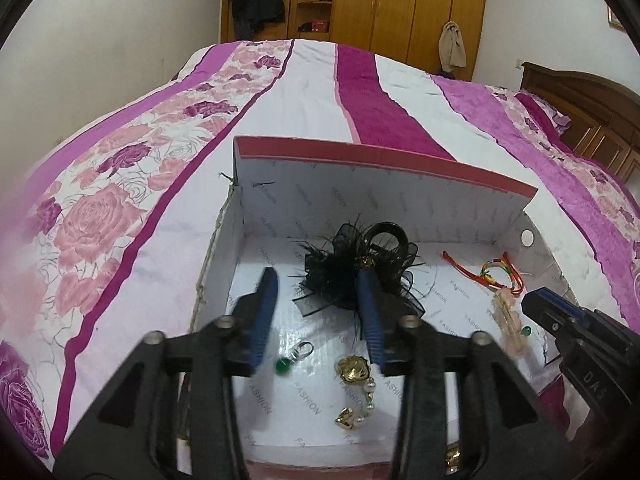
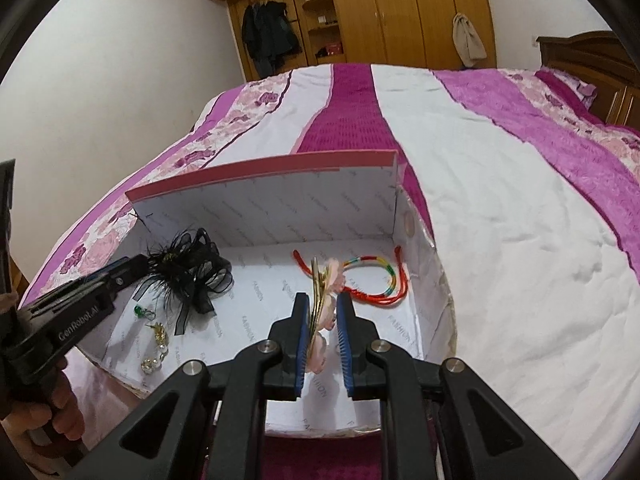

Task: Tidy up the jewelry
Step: 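Carry the green earring with the left gripper while the right carries the gold hairpin into the box, then open both grippers in the box and move them back over the remaining jewelry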

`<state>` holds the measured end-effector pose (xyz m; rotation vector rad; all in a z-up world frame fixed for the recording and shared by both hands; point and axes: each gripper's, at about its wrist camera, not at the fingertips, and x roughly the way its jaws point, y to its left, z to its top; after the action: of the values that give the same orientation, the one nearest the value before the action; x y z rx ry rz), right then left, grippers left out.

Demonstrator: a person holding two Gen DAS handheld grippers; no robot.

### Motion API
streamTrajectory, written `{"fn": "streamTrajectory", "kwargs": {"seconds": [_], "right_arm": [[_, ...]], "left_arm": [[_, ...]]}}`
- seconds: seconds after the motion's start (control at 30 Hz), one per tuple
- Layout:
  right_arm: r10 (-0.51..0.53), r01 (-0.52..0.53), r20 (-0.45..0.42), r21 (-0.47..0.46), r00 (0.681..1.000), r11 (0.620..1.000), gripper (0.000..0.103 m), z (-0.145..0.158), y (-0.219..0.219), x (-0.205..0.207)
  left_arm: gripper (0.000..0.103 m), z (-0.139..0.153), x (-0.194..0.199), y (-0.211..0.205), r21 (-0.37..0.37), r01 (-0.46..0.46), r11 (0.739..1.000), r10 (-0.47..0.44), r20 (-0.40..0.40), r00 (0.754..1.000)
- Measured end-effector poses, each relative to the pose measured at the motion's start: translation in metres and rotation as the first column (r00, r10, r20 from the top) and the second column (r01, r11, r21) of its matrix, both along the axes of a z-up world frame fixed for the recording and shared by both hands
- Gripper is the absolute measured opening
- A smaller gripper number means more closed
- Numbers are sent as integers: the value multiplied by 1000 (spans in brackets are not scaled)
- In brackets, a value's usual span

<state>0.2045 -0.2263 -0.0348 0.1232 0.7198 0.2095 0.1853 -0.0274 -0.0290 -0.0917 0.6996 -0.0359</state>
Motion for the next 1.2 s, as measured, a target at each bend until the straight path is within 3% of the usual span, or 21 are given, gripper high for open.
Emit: {"fn": "streamTrajectory", "kwargs": {"seconds": [0.13,0.8,1.0,1.2], "right_arm": [[7,-7,-7,19,1000,1000,32,3,0,-1],[18,-28,110,89,994,996,41,49,2,-69],[27,-42,130,111,991,993,41,58,0,-99],[40,-52,112,113,993,992,41,59,-2,-124]], "left_arm": [[38,3,-2,-1,4,12,1000,-12,-10,1000],[41,54,-73,10,11,16,1000,-17,120,993],[41,63,-95,11,12,43,999,-44,122,992],[42,61,-115,12,8,78,997,-78,67,995]]}}
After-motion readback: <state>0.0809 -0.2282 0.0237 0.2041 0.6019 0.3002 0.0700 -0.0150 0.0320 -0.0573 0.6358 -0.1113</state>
